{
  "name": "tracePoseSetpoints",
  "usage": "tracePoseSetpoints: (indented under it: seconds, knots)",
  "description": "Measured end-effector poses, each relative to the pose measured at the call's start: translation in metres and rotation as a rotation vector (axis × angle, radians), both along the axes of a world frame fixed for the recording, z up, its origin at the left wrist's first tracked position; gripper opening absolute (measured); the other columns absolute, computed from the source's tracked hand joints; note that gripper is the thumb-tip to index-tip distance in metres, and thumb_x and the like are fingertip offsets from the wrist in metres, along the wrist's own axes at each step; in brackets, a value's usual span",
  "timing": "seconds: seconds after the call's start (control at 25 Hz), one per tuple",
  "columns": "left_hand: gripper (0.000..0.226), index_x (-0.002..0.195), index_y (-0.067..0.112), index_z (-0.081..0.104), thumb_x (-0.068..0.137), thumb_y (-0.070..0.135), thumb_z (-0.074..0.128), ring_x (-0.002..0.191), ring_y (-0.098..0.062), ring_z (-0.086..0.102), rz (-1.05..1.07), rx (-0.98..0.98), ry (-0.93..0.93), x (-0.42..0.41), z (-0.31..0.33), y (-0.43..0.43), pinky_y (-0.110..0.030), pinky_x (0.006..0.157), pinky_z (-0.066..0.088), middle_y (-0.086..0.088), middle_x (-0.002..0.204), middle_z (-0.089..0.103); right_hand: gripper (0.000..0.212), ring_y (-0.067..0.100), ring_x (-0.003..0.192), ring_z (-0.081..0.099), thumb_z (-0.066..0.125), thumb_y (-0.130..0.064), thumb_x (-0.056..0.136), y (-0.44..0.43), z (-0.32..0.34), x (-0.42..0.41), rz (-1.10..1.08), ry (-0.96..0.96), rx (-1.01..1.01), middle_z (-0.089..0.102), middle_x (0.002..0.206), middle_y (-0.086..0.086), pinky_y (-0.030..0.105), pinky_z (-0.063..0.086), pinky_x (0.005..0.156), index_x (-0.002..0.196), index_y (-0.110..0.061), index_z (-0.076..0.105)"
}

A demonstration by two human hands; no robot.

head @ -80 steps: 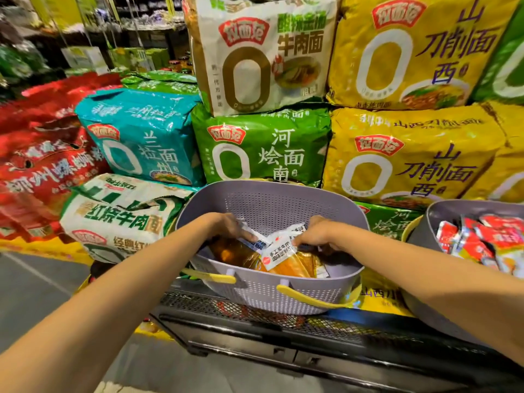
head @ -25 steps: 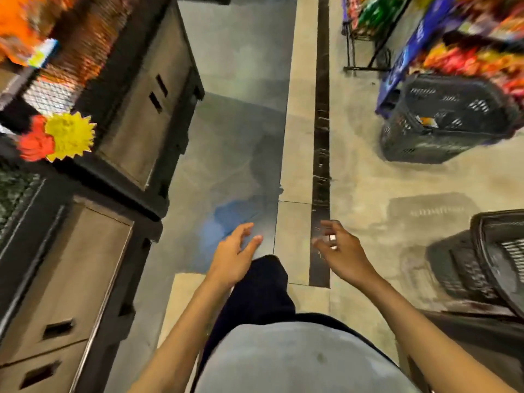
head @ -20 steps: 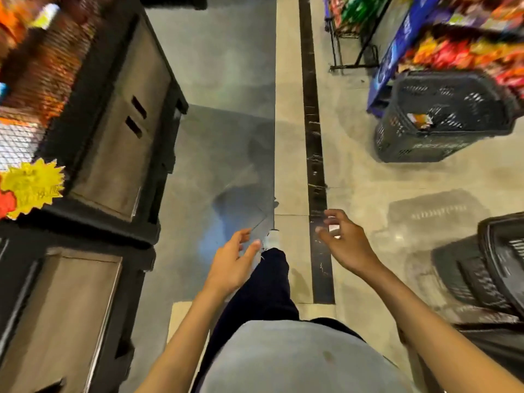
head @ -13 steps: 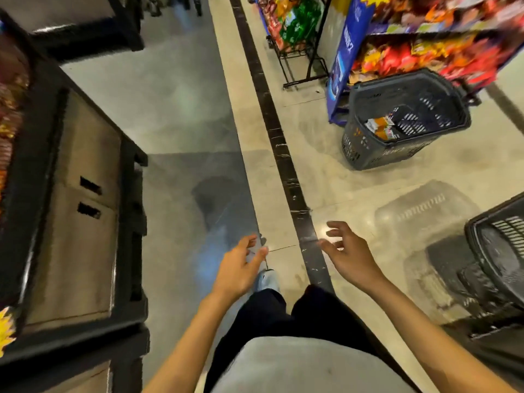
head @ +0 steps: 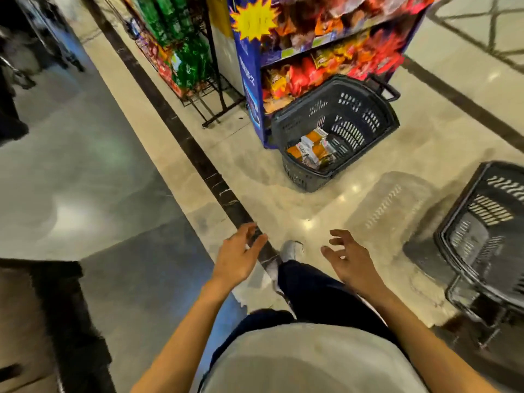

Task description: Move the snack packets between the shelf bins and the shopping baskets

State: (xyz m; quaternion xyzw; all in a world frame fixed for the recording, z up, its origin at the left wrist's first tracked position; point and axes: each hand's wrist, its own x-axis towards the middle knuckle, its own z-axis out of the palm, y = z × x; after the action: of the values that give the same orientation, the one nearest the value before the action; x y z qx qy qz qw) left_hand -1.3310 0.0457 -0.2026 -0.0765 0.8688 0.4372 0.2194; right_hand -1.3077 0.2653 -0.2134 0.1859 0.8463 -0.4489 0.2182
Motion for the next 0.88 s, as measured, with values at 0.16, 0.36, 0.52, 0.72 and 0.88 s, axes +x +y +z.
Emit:
tracePoseSetpoints:
  seconds: [0.16, 0.36, 0.52, 0.72, 0.88]
  knots:
    - [0.042, 0.134, 0.013, 0.048, 0.096, 0.029, 0.051, 0.1, -0.016, 0.058, 0.024, 0.026, -0.029, -0.09, 0.003, 0.027, -0.029, 0.09, 0.044, -0.002, 0.113, 0.059, 0.043, 0.025, 0.094, 0.061, 0.059, -0.027, 0.091, 0.028, 0.01, -0.104, -0.007, 0.062, 0.011, 0.059, 0.12, 0.009, 0.026, 0.041, 0.077, 0.13, -0.013, 0.046]
    - [0.039, 0.132, 0.018, 0.049, 0.095, 0.031, 0.052, 0.117, -0.02, 0.055, -0.041, -0.02, -0.068, -0.194, 0.0, 0.054, -0.03, 0.099, 0.042, -0.006, 0.127, 0.058, 0.045, 0.029, 0.097, 0.062, 0.059, -0.026, 0.091, 0.051, 0.011, -0.206, -0.074, 0.042, 0.001, 0.059, 0.122, 0.012, 0.026, 0.041, 0.077, 0.131, -0.01, 0.045]
    - [0.041, 0.133, 0.02, 0.046, 0.096, 0.035, 0.049, 0.119, -0.022, 0.053, -0.222, -0.093, -0.119, -0.3, -0.013, 0.081, -0.033, 0.102, 0.041, -0.004, 0.132, 0.055, 0.041, 0.031, 0.102, 0.061, 0.057, -0.025, 0.093, 0.066, -0.008, -0.269, -0.167, 0.033, 0.013, 0.06, 0.122, 0.011, 0.03, 0.044, 0.079, 0.128, -0.008, 0.045]
    - [0.039, 0.129, 0.018, 0.05, 0.095, 0.036, 0.051, 0.114, -0.024, 0.056, -0.517, -0.214, -0.148, -0.438, -0.043, 0.134, -0.04, 0.099, 0.044, -0.003, 0.128, 0.058, 0.04, 0.033, 0.098, 0.061, 0.058, -0.024, 0.091, 0.083, -0.038, -0.345, -0.433, -0.089, -0.024, 0.063, 0.115, 0.013, 0.034, 0.046, 0.079, 0.126, -0.008, 0.045]
    - [0.044, 0.133, 0.018, 0.047, 0.095, 0.04, 0.05, 0.113, -0.023, 0.057, -0.734, -0.311, -0.206, -0.519, -0.112, 0.178, -0.041, 0.097, 0.045, -0.004, 0.131, 0.057, 0.039, 0.031, 0.106, 0.058, 0.057, -0.022, 0.092, 0.097, -0.094, -0.398, -0.554, -0.172, -0.026, 0.062, 0.119, 0.013, 0.028, 0.035, 0.072, 0.126, -0.007, 0.047]
